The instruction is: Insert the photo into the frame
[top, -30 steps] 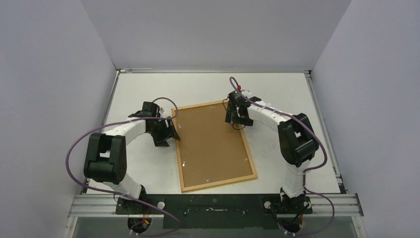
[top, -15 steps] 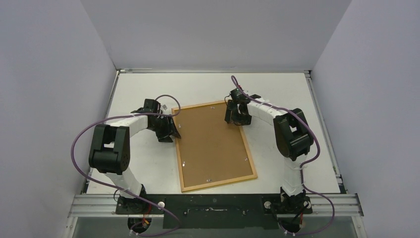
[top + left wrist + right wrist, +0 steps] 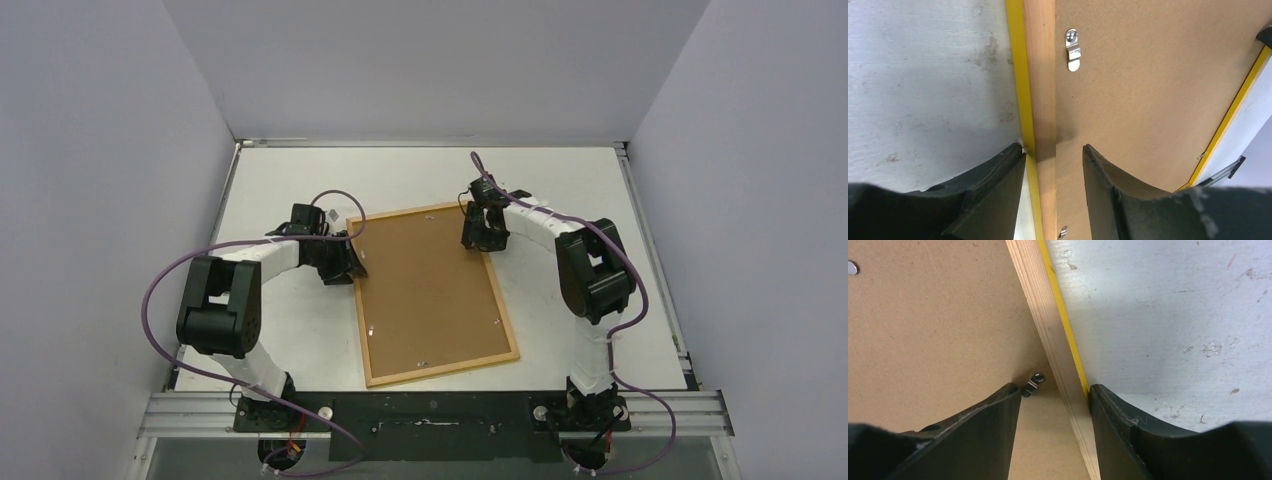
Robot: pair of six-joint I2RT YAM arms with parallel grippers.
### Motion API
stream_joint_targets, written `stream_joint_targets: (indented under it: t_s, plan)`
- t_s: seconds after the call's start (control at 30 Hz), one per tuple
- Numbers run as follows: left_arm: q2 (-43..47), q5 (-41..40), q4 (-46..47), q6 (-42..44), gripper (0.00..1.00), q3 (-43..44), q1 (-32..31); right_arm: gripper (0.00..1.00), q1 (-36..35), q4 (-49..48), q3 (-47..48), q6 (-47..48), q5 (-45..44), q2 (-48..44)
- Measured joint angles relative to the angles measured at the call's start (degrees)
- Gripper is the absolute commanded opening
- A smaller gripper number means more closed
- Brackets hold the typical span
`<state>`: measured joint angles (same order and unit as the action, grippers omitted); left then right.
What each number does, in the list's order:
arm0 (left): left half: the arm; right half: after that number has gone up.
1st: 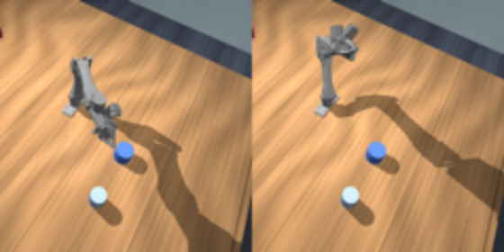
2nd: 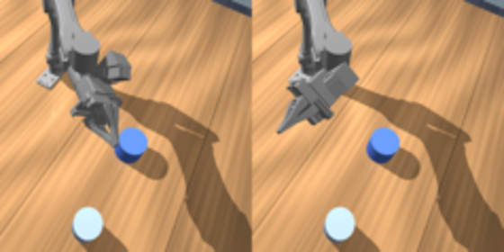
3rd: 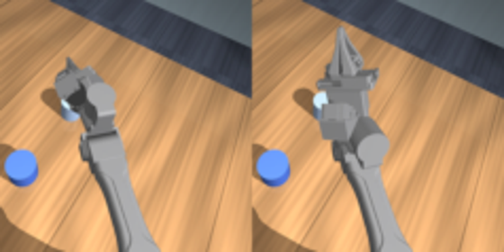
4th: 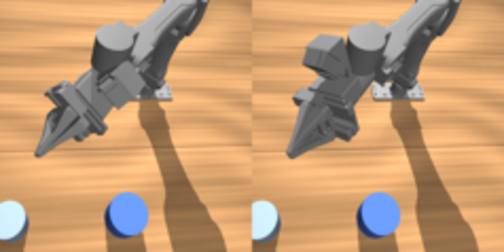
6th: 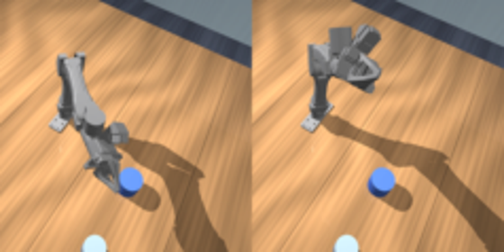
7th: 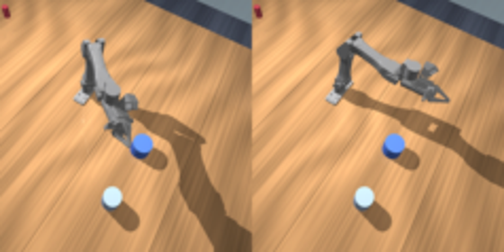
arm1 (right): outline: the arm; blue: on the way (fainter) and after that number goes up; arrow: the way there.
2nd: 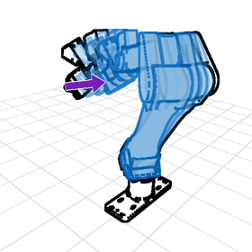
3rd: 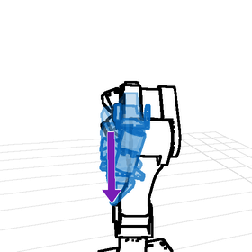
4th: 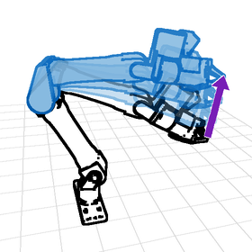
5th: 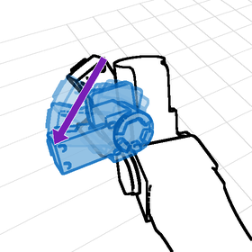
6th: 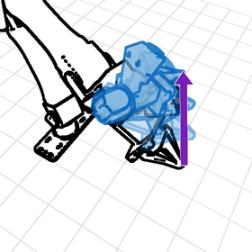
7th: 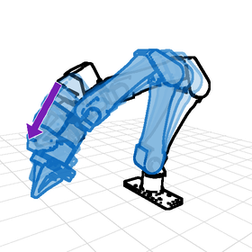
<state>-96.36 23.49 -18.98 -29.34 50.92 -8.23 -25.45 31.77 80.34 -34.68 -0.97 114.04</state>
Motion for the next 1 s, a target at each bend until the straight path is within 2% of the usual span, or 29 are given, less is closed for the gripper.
stream_joint_targets:
  t_s: [0.73,1.0]
  plan:
    - [-1.5,-1.0,-1.4,1.5,0.33,1.5,-0.7,0.26,0.7,0.0,-0.1,3.6,1.1,-0.2]
    - [-1.6,-1.5,-1.7,1.6,0.32,1.6,-0.7,0.18,0.8,0.0,0.0,4.7,1.1,-0.2]
